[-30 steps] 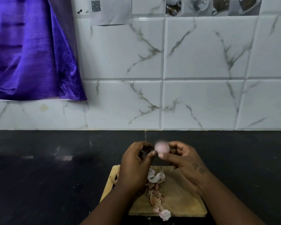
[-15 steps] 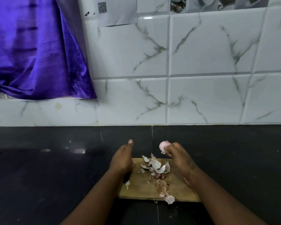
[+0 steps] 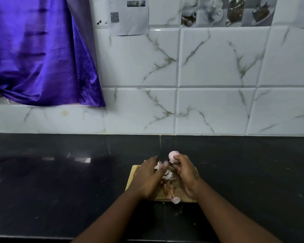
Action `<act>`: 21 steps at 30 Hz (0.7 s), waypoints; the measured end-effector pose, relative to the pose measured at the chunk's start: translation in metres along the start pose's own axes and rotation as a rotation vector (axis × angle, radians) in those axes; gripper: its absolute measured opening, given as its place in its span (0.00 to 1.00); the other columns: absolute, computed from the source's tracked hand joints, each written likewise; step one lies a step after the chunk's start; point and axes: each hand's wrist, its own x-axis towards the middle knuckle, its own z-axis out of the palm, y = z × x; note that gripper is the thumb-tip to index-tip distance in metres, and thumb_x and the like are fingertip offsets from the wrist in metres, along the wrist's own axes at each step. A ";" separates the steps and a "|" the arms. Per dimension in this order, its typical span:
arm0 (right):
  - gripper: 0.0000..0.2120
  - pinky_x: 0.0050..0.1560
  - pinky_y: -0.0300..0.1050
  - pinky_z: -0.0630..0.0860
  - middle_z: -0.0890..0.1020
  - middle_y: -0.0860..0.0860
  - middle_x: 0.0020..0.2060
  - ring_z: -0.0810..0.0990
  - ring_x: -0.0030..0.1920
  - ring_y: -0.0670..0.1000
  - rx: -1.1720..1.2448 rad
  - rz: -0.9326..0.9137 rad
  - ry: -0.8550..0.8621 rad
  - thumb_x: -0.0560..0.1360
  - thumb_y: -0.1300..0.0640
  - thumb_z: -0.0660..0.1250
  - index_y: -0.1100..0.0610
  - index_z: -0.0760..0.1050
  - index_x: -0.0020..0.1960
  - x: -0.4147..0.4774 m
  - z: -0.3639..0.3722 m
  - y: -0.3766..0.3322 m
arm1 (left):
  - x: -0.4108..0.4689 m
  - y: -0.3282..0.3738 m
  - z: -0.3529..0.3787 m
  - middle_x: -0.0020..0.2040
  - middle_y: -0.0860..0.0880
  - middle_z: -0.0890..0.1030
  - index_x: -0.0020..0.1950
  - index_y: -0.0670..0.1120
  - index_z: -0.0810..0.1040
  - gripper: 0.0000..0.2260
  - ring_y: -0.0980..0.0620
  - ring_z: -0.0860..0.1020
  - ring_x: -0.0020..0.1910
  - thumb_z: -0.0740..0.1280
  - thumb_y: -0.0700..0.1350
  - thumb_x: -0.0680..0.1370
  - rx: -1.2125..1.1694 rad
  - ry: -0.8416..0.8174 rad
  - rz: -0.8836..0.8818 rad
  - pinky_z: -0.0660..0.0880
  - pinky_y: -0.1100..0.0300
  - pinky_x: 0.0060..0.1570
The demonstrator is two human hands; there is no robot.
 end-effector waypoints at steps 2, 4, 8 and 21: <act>0.28 0.63 0.59 0.78 0.83 0.63 0.60 0.84 0.58 0.60 0.038 0.025 0.030 0.70 0.42 0.68 0.58 0.76 0.64 0.001 -0.005 0.002 | -0.017 -0.001 0.001 0.86 0.55 0.51 0.86 0.57 0.49 0.52 0.49 0.46 0.86 0.58 0.80 0.67 0.297 -0.074 0.120 0.49 0.42 0.83; 0.26 0.64 0.56 0.77 0.81 0.63 0.63 0.82 0.63 0.58 0.062 -0.003 0.046 0.72 0.43 0.68 0.58 0.76 0.65 0.005 -0.008 0.005 | -0.027 -0.004 0.006 0.86 0.55 0.39 0.85 0.59 0.38 0.60 0.48 0.35 0.84 0.61 0.82 0.63 0.503 -0.146 0.147 0.40 0.40 0.83; 0.09 0.56 0.45 0.76 0.81 0.63 0.64 0.81 0.63 0.56 0.168 -0.041 0.069 0.80 0.54 0.64 0.54 0.76 0.59 0.003 -0.009 0.003 | -0.017 -0.008 0.014 0.87 0.52 0.40 0.85 0.57 0.38 0.56 0.46 0.37 0.85 0.64 0.79 0.69 0.575 -0.069 0.114 0.41 0.42 0.83; 0.14 0.44 0.47 0.76 0.81 0.58 0.58 0.82 0.56 0.53 -0.073 -0.027 -0.037 0.81 0.52 0.62 0.60 0.73 0.61 0.017 0.003 0.001 | 0.015 -0.008 0.018 0.84 0.47 0.61 0.85 0.46 0.53 0.48 0.44 0.58 0.84 0.71 0.65 0.74 0.204 0.075 -0.032 0.61 0.44 0.80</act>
